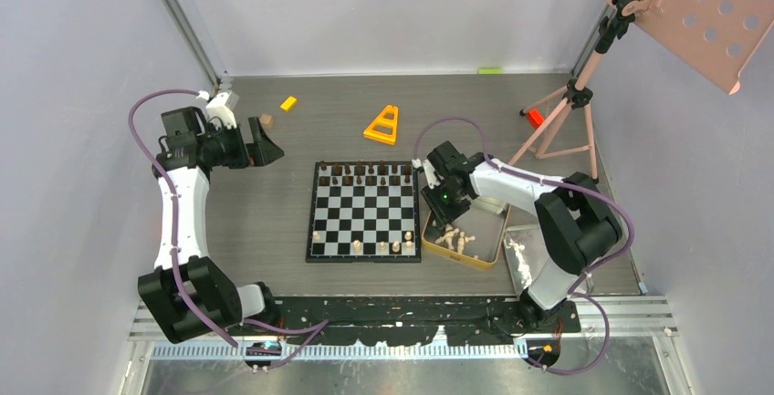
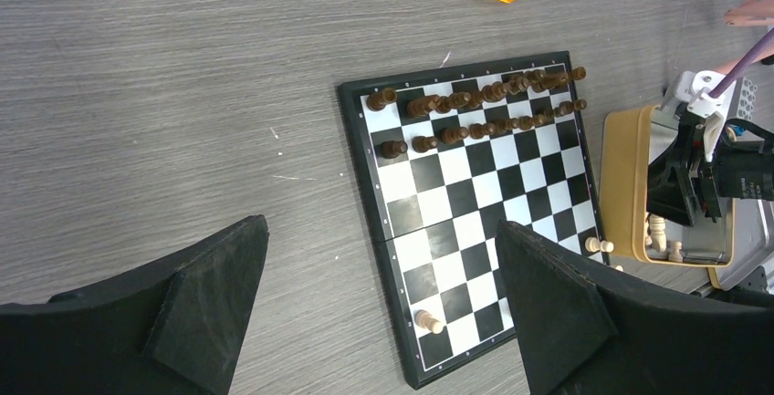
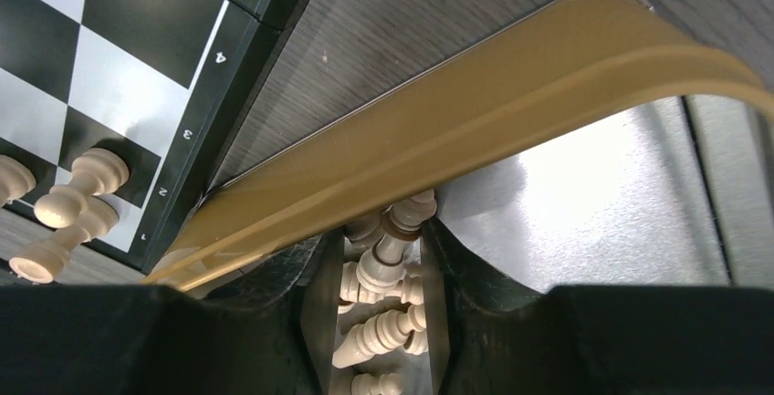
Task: Set up the chess pieces on the board
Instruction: Pick up the chess piece from the storage box.
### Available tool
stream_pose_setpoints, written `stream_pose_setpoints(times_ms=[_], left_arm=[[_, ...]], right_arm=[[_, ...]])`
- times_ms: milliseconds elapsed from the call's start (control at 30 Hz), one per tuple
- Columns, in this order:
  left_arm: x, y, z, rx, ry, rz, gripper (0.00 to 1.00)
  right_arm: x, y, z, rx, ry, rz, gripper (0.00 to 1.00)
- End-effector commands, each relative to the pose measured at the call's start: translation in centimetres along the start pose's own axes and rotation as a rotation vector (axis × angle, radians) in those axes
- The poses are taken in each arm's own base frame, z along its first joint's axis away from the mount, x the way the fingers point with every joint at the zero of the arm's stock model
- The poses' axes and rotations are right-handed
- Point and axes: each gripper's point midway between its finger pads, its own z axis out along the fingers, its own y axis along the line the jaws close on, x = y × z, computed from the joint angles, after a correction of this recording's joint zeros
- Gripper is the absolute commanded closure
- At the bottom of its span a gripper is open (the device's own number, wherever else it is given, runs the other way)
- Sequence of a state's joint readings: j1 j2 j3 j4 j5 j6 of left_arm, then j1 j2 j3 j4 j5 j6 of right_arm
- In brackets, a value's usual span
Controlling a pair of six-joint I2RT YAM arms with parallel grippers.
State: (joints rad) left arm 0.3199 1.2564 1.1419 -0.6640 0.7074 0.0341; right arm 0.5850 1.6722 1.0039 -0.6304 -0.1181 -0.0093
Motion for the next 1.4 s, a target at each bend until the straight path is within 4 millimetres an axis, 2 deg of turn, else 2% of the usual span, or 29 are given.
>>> stream_pose_setpoints(times_ms=[0,267,500,533,733,933,1167,1367], left_arm=[[-0.6,-0.6,-0.7,-0.004,-0.030,0.043,0.01],[-0.7,-0.9,-0.6,0.015,-0.031,0.042,0.01],[-0.7,-1.0,-0.5,0.031,-0.032,0.039,0.01],[-0.6,-1.0,-0.5,0.032,-0.032,0.039,0.01],[-0.6,-1.1,-0.5,0.037,-0.035,0.044,0.01],[-0.5,-1.2,-0.5,0.041,-0.035,0.046,0.01],[-0.5,-1.2,-0.4,0.046,-0.036,0.060,0.01],[-0.3,-1.7,-0.4,0.079,-0.034,0.070,0.01]], right_arm=[[-0.2,-1.2,0.1,0.076,0.019,0.000,0.64],[-1.8,-4.0,-2.3,0.184,-0.047,-0.071,0.81],[-2.7,-3.9,-3.3,0.153,-0.065,-0.218,0.87],[-2.6,-4.0,-3.3,0.152,-0.061,-0.226,0.87],[-2.3,-3.9,-3.1,0.102,-0.046,-0.230,0.69],[-1.6,-4.4,-3.2,0.104,-0.030,-0.212,0.66],[-2.2,-4.4,-3.5,0.089,-0.063,-0.188,0.84],[-3.8,-3.8,-6.5,0.077,-0.160,-0.199,0.92]])
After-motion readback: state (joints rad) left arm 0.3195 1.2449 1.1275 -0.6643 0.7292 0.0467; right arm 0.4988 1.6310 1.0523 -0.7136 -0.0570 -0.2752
